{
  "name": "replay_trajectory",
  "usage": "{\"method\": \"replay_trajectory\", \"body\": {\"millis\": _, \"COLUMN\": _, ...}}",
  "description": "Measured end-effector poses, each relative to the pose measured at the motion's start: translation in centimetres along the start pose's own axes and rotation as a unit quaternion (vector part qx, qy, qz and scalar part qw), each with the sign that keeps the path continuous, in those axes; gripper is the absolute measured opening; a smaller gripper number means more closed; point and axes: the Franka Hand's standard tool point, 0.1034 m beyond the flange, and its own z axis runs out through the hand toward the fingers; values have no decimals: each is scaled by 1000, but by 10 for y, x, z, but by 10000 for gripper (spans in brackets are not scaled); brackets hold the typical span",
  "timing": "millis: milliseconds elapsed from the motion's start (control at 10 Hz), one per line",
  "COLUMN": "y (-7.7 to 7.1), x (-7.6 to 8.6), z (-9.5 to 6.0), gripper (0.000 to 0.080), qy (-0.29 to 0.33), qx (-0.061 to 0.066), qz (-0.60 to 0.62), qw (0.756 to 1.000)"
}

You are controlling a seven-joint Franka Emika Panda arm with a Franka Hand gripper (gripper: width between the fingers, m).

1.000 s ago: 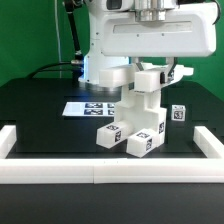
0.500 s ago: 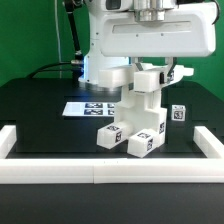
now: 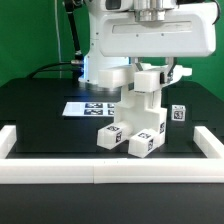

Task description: Assemble chair

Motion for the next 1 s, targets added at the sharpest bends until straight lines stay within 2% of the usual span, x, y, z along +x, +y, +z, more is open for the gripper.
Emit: {"method": "replay_trajectory", "body": {"millis": 1000, "y": 0, "x": 1, "z": 0, "gripper": 290, "qy": 1, "qx": 1, "qz": 8, "qw": 1000}}
